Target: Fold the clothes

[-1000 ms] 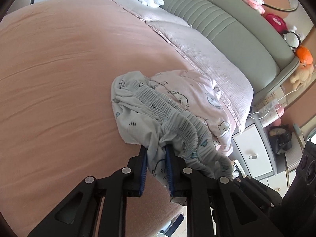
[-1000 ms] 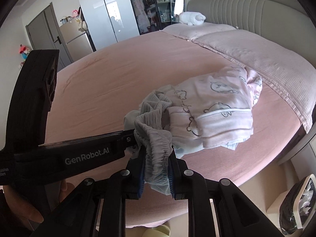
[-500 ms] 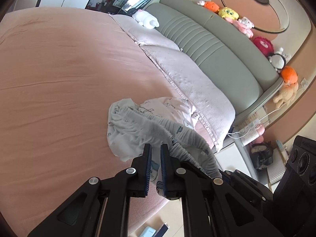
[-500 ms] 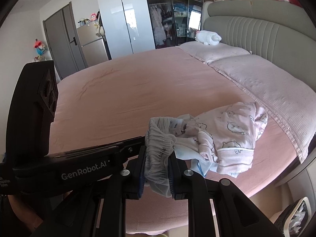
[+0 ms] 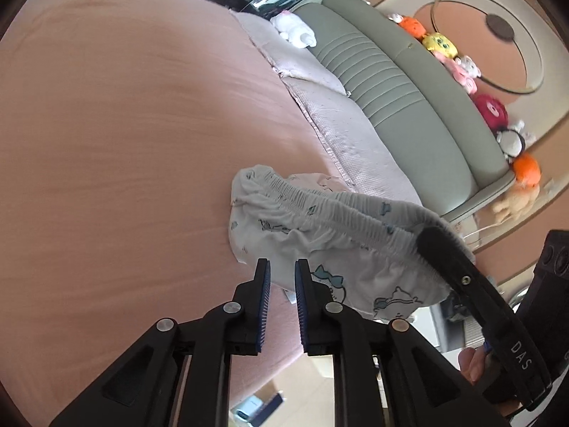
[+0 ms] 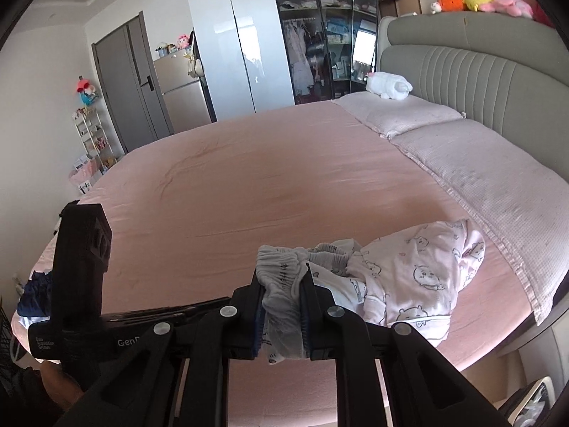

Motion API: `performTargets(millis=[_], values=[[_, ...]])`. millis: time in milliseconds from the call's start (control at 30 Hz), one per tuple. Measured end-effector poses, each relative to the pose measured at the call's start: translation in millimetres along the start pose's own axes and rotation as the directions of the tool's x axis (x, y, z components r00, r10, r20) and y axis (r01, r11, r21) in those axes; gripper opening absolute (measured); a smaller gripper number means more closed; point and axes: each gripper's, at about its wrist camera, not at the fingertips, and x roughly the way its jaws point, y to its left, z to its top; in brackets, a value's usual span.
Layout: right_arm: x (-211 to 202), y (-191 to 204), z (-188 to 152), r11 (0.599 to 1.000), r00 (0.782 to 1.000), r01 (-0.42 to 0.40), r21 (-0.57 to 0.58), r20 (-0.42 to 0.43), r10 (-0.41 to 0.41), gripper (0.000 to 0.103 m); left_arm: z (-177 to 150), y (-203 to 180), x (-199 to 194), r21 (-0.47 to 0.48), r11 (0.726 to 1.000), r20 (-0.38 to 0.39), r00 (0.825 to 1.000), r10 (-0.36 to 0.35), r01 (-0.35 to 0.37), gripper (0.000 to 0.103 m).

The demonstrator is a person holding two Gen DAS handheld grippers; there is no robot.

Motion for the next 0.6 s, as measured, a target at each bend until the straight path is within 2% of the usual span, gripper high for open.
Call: performTargets(millis=[67, 100, 133, 167, 267, 300, 400, 433, 500, 600], values=[[-1, 1, 0, 1.0, 1.0, -0.002, -0.007, -0.009, 0.002, 0.014, -1, 6, 6, -0.027, 1.0, -0.014, 1.0, 0.008, -0.008, 0.032], [0, 1, -1, 1.0, 1.0, -0.004, -0.006, -0.011, 0.004, 0.014, -2, 9, 10, -0.05, 0.999, -0.021, 1.0, 0.0, -0.001, 0.057], [0, 0, -2, 1.0, 1.0, -0.009, -0.004, -0.014, 0.009, 0.014, -3, 13, 14, -0.08, 0.996, -0.026, 0.999, -0.046, 0.043, 0.086], [1, 0, -3, 1.0, 1.0, -0.009, -0.002, -0.019, 0.009, 0.014, -4, 17, 18, -0.111, 0.99, -0.03, 0.995, -0.092, 0.088, 0.091], [4, -3, -7, 1.0, 1.0, -0.009, 0.016, -0.027, 0.01, 0.014, -5, 29, 31, -0.221, 0.952, -0.057, 0.971, -0.23, 0.213, 0.091], [4, -5, -8, 0.999, 0.999, -0.016, 0.028, -0.028, 0.017, 0.014, -6, 33, 37, -0.249, 0.943, -0.068, 0.967, -0.244, 0.22, 0.091], [4, -12, -9, 0.997, 0.999, -0.043, 0.066, -0.017, 0.044, 0.014, -10, 43, 54, -0.318, 0.933, -0.103, 0.972, -0.211, 0.169, 0.091], [4, -14, -9, 0.996, 0.999, -0.045, 0.074, -0.014, 0.046, 0.014, -12, 47, 61, -0.35, 0.921, -0.119, 0.967, -0.225, 0.171, 0.091], [5, -17, -8, 0.996, 0.999, -0.046, 0.081, -0.012, 0.047, 0.014, -15, 54, 74, -0.427, 0.879, -0.127, 0.949, -0.29, 0.211, 0.091], [5, -23, -7, 0.995, 0.999, -0.04, 0.091, -0.01, 0.041, 0.014, -16, 58, 88, -0.492, 0.829, -0.101, 0.928, -0.358, 0.266, 0.091]])
